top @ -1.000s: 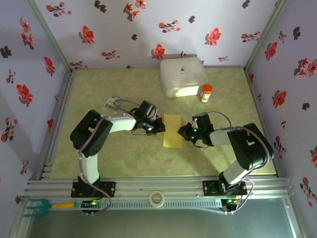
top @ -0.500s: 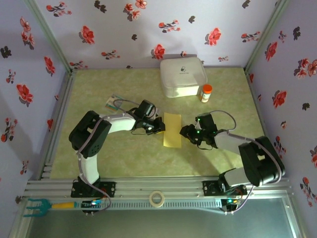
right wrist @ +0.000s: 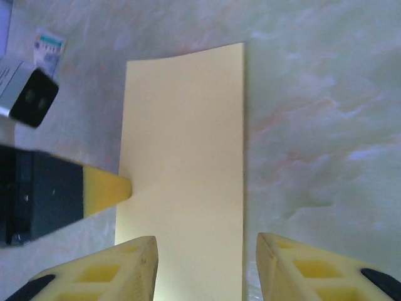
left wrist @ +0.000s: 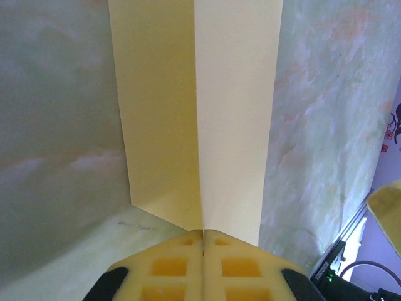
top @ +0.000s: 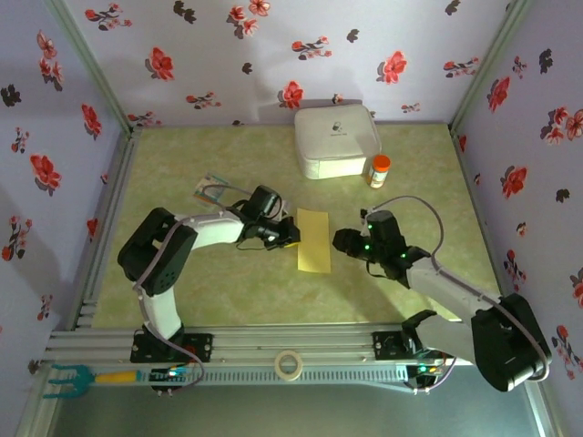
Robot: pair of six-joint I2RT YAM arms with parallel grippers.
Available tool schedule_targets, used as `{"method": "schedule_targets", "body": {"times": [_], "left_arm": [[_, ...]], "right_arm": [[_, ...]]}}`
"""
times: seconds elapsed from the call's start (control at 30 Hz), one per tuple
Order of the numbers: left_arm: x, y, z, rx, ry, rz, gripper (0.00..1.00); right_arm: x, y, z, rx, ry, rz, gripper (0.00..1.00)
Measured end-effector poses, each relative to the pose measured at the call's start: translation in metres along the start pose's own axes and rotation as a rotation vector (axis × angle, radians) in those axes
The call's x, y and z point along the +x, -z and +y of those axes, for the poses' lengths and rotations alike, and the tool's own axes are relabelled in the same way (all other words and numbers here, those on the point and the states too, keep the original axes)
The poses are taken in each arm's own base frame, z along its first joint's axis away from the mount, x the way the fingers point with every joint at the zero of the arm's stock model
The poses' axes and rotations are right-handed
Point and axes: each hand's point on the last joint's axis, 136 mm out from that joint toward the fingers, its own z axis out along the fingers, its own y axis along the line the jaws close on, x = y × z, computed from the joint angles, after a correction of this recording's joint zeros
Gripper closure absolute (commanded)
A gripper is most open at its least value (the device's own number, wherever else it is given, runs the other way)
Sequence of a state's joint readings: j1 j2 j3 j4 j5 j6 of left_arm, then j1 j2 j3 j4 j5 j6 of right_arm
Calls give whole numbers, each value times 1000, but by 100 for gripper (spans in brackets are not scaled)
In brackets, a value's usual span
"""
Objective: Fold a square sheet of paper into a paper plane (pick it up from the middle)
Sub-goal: Third fold the triangle at the center of the table.
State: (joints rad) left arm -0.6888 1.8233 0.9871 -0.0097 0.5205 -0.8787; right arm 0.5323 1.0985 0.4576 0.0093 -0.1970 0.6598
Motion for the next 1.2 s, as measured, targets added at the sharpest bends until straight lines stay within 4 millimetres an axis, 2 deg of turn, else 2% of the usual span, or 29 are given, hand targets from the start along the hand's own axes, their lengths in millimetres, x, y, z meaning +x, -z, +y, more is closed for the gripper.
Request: {"method": "schedule_targets", "body": {"times": [0.2, 0.33, 0.43, 0.53, 0.63, 0.73, 0.97, 1.2], "left_arm": [[1, 6, 2, 2, 14, -9, 100], [0, 9, 0, 8, 13, -14, 100], [0, 10, -1, 12, 15, -17, 100], [0, 9, -1, 13, 21, -18, 100], [1, 9, 1, 10, 27, -16, 100], [2, 9, 1, 9, 27, -15, 100], [1, 10, 2, 8, 31, -17, 100], [0, 10, 3, 10, 33, -21, 100]], "right_arm": [[33, -5, 37, -15, 392, 3, 51], [65, -10, 64, -43, 702, 6, 50], [92, -21, 74, -29, 912, 27, 49], [109, -32, 77, 19, 1078, 21, 48], [113, -41, 79, 88, 1187, -21, 47], [106, -46, 77, 169, 1243, -71, 47], [97, -50, 66, 275, 1289, -108, 47], [94, -51, 61, 313, 1300, -118, 55]]}}
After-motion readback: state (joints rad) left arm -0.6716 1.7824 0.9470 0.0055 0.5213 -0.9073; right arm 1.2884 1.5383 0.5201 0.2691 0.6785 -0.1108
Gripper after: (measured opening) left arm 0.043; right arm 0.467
